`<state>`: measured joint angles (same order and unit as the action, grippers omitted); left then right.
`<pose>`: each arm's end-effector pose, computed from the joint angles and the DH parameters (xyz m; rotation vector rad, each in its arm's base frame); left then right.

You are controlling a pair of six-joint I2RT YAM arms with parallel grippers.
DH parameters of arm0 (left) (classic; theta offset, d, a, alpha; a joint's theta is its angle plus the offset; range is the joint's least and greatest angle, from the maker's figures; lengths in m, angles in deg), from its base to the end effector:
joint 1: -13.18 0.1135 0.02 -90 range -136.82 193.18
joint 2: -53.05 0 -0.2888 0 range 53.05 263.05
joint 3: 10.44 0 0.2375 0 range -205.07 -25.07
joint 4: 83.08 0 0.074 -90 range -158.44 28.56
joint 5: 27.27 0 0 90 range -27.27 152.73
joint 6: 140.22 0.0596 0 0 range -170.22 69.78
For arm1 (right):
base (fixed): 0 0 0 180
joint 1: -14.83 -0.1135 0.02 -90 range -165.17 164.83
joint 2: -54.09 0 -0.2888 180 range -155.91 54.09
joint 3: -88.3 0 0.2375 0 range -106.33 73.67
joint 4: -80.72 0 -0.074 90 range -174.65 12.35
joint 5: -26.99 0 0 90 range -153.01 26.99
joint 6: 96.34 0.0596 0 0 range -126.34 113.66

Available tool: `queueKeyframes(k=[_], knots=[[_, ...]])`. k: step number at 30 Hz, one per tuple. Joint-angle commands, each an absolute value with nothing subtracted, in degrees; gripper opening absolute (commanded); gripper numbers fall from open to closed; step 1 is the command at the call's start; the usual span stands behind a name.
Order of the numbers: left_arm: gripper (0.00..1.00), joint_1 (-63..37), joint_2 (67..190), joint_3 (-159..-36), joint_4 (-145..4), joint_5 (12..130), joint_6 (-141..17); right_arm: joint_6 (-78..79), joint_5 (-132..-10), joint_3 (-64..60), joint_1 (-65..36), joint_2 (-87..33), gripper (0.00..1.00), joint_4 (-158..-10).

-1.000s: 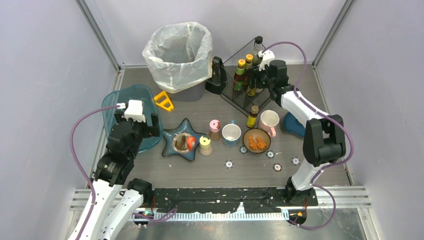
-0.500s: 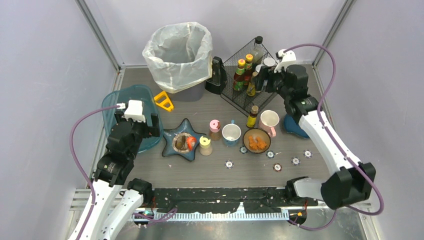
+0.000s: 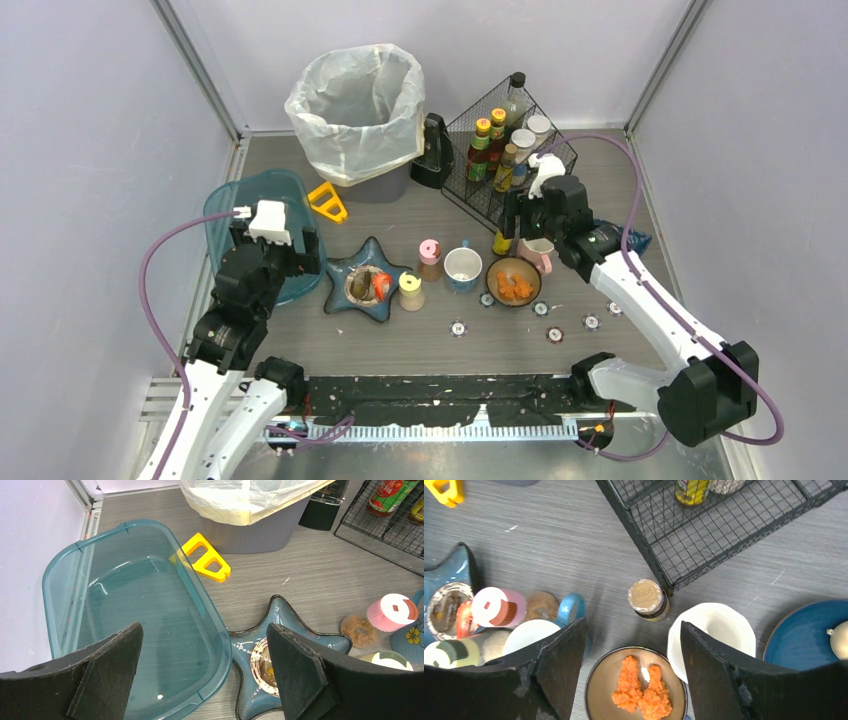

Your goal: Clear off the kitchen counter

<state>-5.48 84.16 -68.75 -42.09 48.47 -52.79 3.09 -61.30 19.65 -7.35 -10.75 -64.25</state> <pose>0.1108 -0.0219 0.3399 0.0769 1.8024 -0.0386 0.2307 0.0921 0.3214 -0.2187 2.1184 0.2961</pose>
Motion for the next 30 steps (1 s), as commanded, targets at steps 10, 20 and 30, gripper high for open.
queueKeyframes(k=[10, 20, 30], knots=[[0.95, -5.63, 83.93, -69.58, -44.82, 50.97, -53.81, 4.04, -57.75, 23.07, -8.19, -19.42, 0.58, -77.81], [0.95, -5.63, 81.34, -70.60, -43.79, 51.75, -54.63, 3.51, -58.71, 25.38, -8.29, -19.86, 0.19, -81.12], [0.95, -5.63, 82.13, -70.53, -43.64, 51.99, -54.53, 3.02, -69.20, 20.87, -9.86, -9.22, 0.06, -77.72]])
